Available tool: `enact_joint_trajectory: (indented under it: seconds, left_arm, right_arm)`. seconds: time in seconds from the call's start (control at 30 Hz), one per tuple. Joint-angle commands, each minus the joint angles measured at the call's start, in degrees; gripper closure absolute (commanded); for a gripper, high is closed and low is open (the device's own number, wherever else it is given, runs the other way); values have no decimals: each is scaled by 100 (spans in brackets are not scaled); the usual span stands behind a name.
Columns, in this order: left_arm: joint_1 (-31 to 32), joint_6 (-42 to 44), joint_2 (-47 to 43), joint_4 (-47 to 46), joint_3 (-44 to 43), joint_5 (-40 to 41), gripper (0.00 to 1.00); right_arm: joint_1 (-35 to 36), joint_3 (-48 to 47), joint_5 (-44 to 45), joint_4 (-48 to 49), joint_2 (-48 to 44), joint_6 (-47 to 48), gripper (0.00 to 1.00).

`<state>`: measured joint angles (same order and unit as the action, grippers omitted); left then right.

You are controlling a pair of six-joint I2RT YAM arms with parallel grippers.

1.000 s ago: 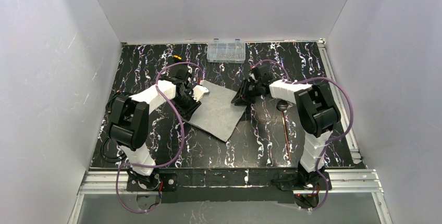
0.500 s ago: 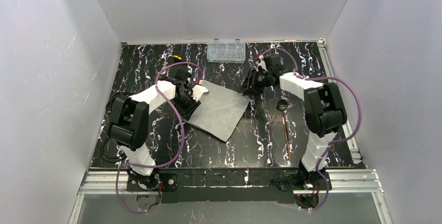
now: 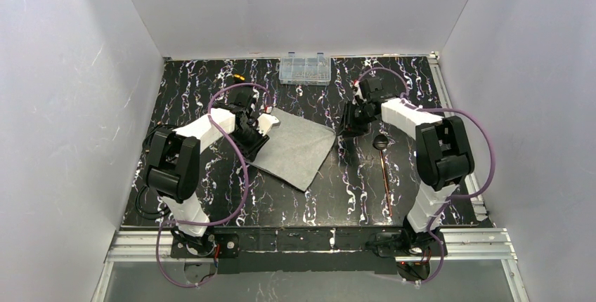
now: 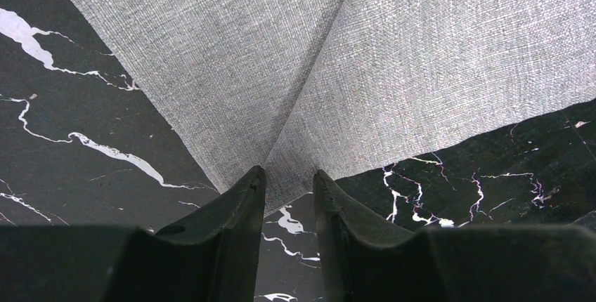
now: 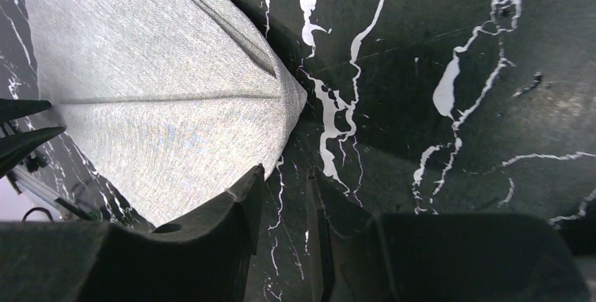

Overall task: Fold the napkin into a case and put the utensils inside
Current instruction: Smooth out the upper triangle-folded napkin at the center of the board.

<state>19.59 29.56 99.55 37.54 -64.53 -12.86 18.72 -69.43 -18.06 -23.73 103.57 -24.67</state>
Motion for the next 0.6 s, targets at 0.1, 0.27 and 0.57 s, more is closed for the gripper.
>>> enact_joint_trajectory:
  seconds: [0.1, 0.27, 0.57]
  left_arm:
    - [-52, 4, -212, 169, -52, -81, 70]
    - [-81, 32, -259, 201, -59, -83, 70]
    - [-124, 61, -243, 232, -111, -85, 71]
  right_arm:
    - [96, 291, -536, 392, 358, -290, 62]
    - [116, 524, -616, 803, 369, -566, 61]
    - [128, 859, -709, 1558, 161, -1096, 66]
